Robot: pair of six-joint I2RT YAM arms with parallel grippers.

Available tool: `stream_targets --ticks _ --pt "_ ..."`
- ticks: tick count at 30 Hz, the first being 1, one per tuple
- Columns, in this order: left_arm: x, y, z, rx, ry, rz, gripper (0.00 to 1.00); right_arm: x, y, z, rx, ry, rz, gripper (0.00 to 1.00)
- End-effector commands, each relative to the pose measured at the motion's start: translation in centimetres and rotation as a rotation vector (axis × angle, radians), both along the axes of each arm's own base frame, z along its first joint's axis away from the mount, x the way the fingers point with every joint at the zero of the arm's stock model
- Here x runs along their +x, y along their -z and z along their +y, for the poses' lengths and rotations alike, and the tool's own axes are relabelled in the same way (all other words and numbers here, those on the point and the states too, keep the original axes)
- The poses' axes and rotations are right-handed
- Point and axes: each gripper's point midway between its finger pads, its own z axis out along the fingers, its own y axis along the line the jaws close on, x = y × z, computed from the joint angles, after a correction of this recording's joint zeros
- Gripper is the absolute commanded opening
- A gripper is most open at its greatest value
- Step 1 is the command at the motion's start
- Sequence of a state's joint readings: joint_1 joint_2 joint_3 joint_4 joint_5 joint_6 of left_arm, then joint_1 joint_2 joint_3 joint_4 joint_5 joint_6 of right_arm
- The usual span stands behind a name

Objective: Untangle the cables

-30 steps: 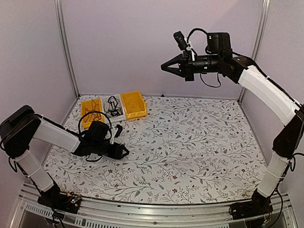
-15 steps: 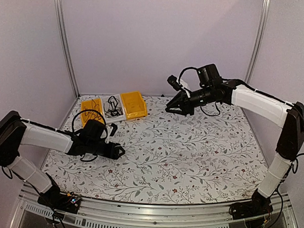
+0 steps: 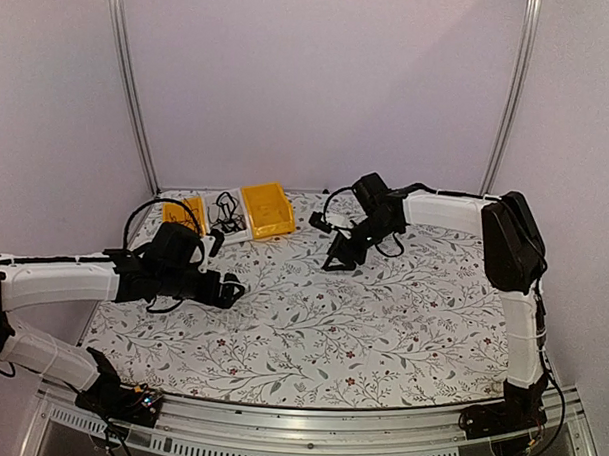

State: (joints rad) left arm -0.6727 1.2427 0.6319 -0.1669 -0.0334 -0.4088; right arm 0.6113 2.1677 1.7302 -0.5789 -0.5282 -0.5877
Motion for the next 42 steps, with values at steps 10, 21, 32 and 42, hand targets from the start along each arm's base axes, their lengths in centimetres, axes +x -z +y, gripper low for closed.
stream_targets --ticks 10,21,32,42 --pt "-0.7 2.4 2.0 0.212 -0.064 0.137 1.0 -2.5 8.8 -1.2 -0.253 -0.095 0.063 0.56" --pt "-1.2 2.0 -1.3 0.161 0.142 0.085 1.0 5.4 -1.3 -1.2 -0.103 0.158 -0.081 0.0" --pt "-5.6 5.0 -3.5 0.218 0.354 0.226 1.0 15.7 -13.3 -8.2 0.02 0.427 -0.372 0.0" --pt "-6.9 4.3 -4.2 0.185 0.389 0.198 1.0 17.5 -32.9 -14.0 0.207 0.568 -0.841 0.0"
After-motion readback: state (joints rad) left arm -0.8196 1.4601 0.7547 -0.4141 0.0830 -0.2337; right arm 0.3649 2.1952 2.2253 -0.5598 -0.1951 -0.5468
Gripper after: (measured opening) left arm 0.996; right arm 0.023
